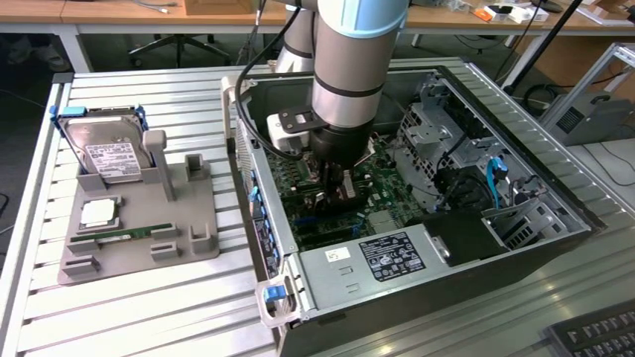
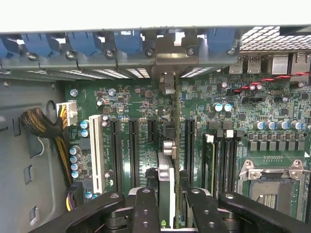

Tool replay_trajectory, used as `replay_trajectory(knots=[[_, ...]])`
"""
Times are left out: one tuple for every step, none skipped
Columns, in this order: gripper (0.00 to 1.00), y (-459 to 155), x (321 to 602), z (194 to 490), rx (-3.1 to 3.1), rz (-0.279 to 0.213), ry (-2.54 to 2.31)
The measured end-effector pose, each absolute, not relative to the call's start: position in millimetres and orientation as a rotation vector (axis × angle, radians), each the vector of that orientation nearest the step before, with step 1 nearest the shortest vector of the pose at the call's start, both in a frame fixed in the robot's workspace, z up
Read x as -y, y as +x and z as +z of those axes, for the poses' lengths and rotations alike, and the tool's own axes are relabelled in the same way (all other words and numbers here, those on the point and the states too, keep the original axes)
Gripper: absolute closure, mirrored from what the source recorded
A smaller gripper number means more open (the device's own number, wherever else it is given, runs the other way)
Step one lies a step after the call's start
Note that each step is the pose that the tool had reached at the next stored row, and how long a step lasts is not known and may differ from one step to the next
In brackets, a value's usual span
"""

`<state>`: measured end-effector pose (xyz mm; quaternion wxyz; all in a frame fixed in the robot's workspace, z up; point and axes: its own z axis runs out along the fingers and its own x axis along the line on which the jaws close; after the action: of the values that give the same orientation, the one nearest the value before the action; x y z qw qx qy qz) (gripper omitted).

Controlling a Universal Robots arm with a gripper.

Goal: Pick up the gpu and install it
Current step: 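Insert the gpu into the slot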

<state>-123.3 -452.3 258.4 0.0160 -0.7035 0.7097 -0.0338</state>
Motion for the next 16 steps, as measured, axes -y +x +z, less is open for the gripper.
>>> replay_trajectory(knots=[[0.73, -123.3, 452.3, 258.4, -2.204, -0.105, -2.191], [0.73, -123.3, 452.2, 258.5, -2.202, -0.105, -2.193], [0.73, -123.3, 452.0, 258.5, -2.2, -0.105, -2.196], [0.73, -123.3, 451.8, 258.5, -2.197, -0.105, -2.198], [0.73, -123.3, 451.8, 258.4, -2.196, -0.105, -2.199], [0.73, -123.3, 451.8, 258.4, -2.193, -0.105, -2.201], [0.73, -123.3, 451.7, 258.4, -2.191, -0.105, -2.203], [0.73, -123.3, 451.5, 258.3, -2.189, -0.105, -2.205], [0.73, -123.3, 451.4, 258.4, -2.186, -0.105, -2.208], [0.73, -123.3, 451.3, 258.3, -2.183, -0.105, -2.211], [0.73, -123.3, 451.3, 258.3, -2.182, -0.105, -2.212], [0.73, -123.3, 451.3, 258.4, -2.181, -0.105, -2.213], [0.73, -123.3, 451.3, 258.4, -2.181, -0.105, -2.213], [0.73, -123.3, 451.3, 258.3, -2.181, -0.105, -2.213], [0.73, -123.3, 451.3, 258.3, -2.181, -0.105, -2.213], [0.73, -123.3, 451.3, 258.2, -2.181, -0.105, -2.213]])
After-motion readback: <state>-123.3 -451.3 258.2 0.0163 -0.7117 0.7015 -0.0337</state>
